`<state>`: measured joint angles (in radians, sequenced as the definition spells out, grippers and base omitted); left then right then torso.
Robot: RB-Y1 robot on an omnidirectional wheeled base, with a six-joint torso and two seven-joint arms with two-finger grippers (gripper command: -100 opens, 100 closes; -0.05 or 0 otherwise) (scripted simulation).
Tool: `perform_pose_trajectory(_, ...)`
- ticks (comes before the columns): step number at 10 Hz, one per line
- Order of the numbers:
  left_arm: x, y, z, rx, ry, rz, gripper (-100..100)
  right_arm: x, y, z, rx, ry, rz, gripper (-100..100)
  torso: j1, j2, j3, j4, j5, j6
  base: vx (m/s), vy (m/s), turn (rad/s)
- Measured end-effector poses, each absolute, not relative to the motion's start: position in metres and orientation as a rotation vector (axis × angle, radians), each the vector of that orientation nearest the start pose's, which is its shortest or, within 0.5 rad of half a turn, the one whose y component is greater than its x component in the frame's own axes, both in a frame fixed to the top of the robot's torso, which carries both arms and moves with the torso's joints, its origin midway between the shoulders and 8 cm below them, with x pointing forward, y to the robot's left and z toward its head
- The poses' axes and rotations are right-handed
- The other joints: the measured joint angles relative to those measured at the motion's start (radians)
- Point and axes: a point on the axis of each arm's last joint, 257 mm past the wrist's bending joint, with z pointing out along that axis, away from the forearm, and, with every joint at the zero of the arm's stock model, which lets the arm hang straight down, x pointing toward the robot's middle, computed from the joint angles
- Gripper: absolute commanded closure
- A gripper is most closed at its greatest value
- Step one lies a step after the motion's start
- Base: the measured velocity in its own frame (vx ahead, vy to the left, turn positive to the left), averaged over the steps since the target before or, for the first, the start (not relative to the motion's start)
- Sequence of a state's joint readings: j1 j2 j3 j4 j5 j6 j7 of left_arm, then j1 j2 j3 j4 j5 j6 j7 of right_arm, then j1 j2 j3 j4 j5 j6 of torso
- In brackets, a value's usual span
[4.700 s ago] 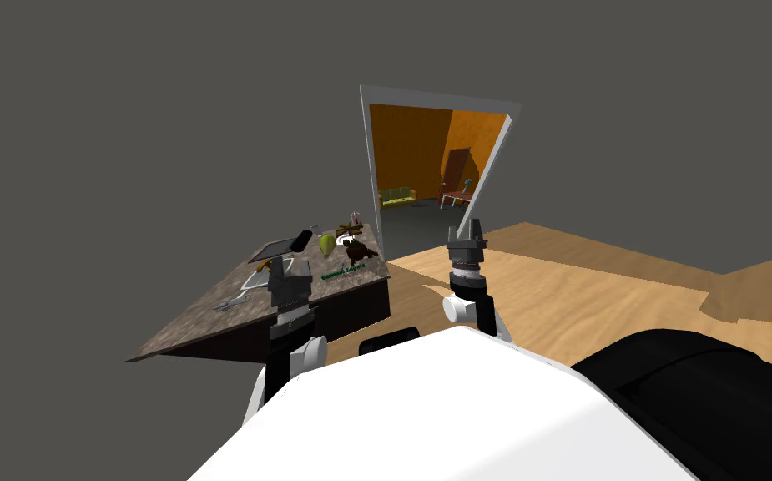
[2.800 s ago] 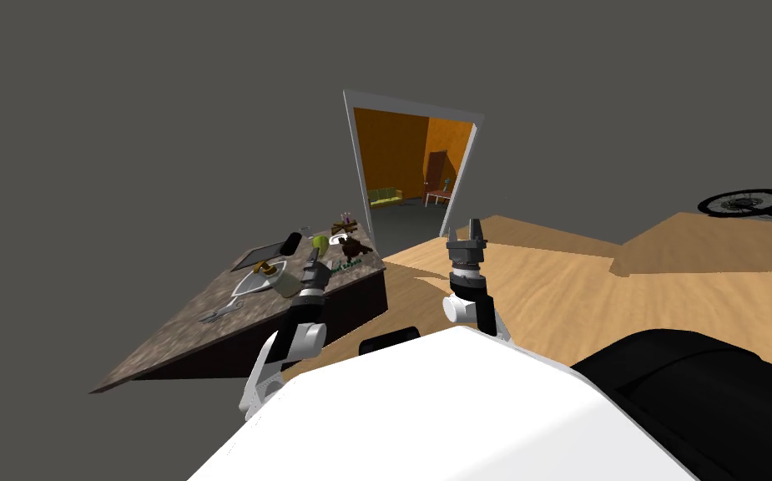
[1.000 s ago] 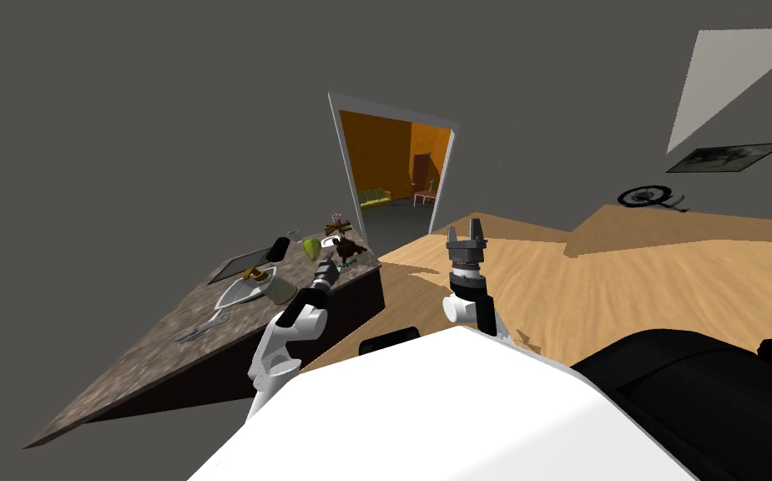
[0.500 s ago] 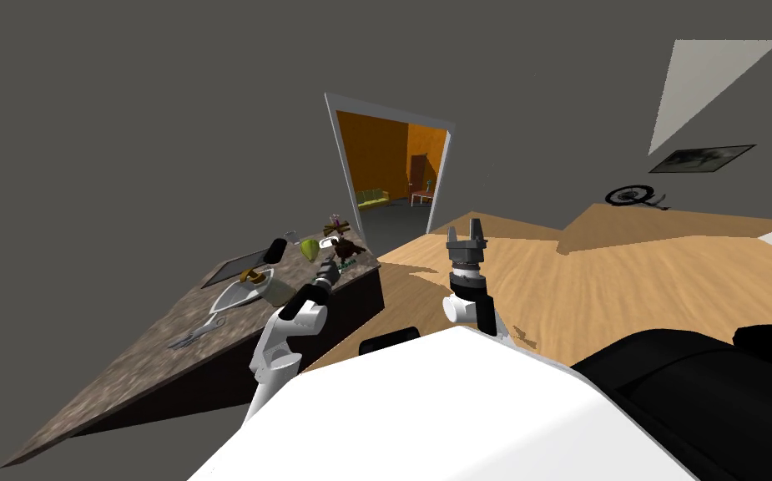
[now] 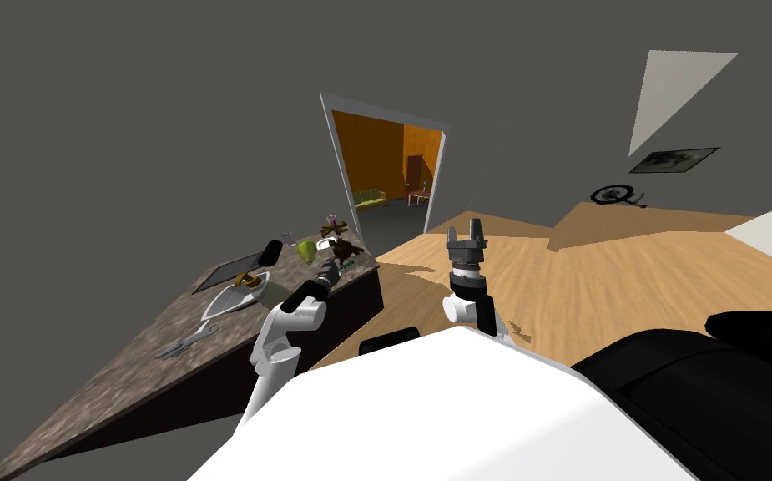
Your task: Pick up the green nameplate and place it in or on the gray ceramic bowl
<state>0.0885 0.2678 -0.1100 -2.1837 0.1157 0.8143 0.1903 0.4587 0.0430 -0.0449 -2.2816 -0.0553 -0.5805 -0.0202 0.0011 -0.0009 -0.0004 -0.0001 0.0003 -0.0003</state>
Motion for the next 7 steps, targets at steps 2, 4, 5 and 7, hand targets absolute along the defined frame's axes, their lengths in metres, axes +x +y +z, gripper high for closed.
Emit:
perform_pose_trajectory(2, 0.483, 0.217, -0.188, -1.431, 1.550, -1.086, -100, 0.326, -0.298, 0.053, 0.625, 0.449, 1.347, 0, 0.000, 0.000, 0.000, 0.000, 0.000, 0.000, 0.006, 0.010, -0.044)
perform_pose_trajectory(4, 0.484, 0.220, -0.194, -1.455, 1.576, -1.050, -100, 0.326, -0.298, 0.053, 0.625, 0.449, 1.347, 0, 0.000, 0.000, 0.000, 0.000, 0.000, 0.000, 0.006, 0.014, -0.022)
perform_pose_trajectory(5, 0.483, 0.221, -0.197, -1.467, 1.587, -1.035, -100, 0.326, -0.298, 0.053, 0.625, 0.449, 1.347, 0, 0.000, 0.000, 0.000, 0.000, 0.000, -0.001, 0.010, 0.016, -0.080)
perform_pose_trajectory(7, 0.483, 0.226, -0.202, -1.492, 1.612, -0.995, -100, 0.326, -0.298, 0.053, 0.625, 0.449, 1.347, 0, 0.000, -0.001, 0.000, 0.000, 0.000, 0.000, 0.015, 0.022, -0.077)
